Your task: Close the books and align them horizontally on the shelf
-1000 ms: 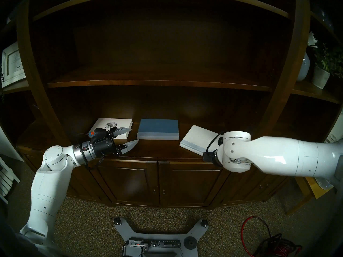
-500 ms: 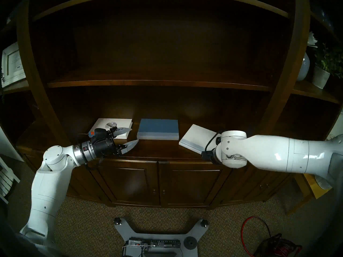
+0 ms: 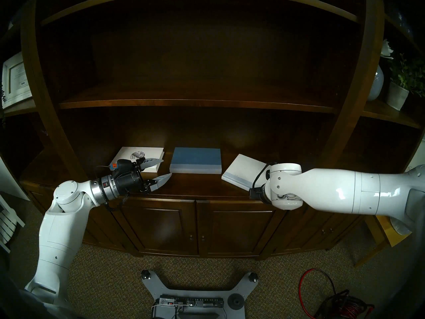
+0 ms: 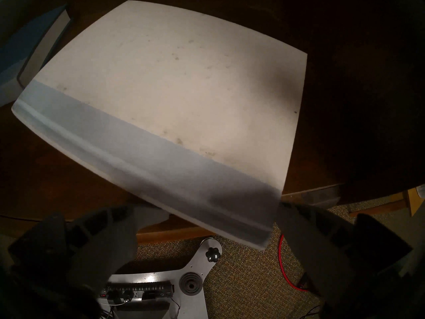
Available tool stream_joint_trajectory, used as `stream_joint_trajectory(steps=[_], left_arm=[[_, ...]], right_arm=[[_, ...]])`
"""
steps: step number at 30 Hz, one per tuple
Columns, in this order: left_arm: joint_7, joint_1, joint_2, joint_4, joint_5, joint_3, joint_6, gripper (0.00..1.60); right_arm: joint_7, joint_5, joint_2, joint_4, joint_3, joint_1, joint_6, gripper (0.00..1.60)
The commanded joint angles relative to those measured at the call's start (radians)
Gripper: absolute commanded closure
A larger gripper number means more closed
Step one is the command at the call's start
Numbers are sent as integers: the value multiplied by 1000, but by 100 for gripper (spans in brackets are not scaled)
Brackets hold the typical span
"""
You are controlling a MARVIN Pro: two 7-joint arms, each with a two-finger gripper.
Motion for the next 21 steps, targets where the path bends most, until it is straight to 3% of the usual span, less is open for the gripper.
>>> stream_joint_trajectory(steps=[1, 7, 17, 21], left_arm=[[1, -30, 1, -22, -7, -7, 0, 0], [1, -30, 0, -23, -6, -8, 1, 0], [-1, -31, -2, -23, -5, -10, 3, 0], [-2, -31, -2, -23, -4, -10, 3, 0]], right_arm=[[-15, -55, 28, 4, 43, 77, -5, 0], [-4, -71, 24, 11, 41, 74, -5, 0], [37, -96, -41, 88, 32, 55, -15, 0], [7, -85, -34, 46, 38, 70, -11, 0]])
